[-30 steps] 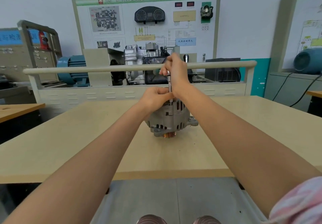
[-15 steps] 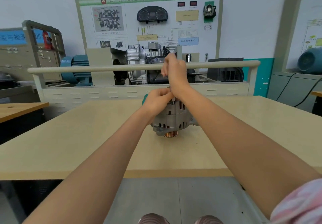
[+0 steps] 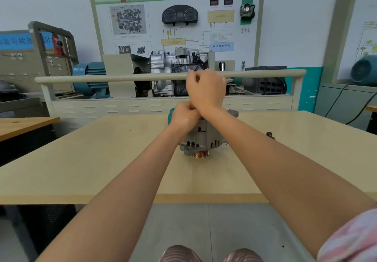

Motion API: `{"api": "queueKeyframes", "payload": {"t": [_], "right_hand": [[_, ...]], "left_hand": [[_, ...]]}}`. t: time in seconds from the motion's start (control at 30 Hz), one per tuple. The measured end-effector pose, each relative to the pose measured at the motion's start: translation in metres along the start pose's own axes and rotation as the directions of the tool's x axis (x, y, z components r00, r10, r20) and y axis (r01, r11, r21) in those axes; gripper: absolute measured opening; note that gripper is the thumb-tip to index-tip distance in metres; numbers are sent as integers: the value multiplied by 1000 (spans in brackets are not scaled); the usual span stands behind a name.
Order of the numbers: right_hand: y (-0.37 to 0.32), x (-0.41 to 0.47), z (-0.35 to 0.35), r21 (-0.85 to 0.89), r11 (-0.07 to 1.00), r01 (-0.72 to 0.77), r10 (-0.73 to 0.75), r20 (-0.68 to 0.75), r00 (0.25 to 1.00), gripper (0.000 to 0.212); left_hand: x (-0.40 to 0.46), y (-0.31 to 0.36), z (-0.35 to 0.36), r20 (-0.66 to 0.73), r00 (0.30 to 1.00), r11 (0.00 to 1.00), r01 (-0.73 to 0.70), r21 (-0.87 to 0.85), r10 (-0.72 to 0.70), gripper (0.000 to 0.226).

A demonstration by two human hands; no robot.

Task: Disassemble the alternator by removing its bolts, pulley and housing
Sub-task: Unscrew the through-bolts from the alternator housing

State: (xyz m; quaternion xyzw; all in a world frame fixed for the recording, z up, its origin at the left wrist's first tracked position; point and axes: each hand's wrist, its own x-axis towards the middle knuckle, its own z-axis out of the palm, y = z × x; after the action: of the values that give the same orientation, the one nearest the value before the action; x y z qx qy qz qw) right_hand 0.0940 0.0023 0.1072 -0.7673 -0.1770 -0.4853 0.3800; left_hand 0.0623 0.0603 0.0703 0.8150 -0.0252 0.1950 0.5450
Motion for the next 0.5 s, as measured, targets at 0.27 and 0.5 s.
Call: {"api": "queueKeyframes", "payload": {"t": [0.27, 0.5], "right_hand": [[4, 28, -12, 794, 248, -556, 346, 464, 816, 63], [5, 2, 0, 415, 901, -122, 84, 109, 991, 48]], "left_hand": [[1, -4, -5, 117, 992, 998, -41, -51, 47, 19], [2, -4, -3, 18, 1000, 999, -18, -49, 19, 23]]}}
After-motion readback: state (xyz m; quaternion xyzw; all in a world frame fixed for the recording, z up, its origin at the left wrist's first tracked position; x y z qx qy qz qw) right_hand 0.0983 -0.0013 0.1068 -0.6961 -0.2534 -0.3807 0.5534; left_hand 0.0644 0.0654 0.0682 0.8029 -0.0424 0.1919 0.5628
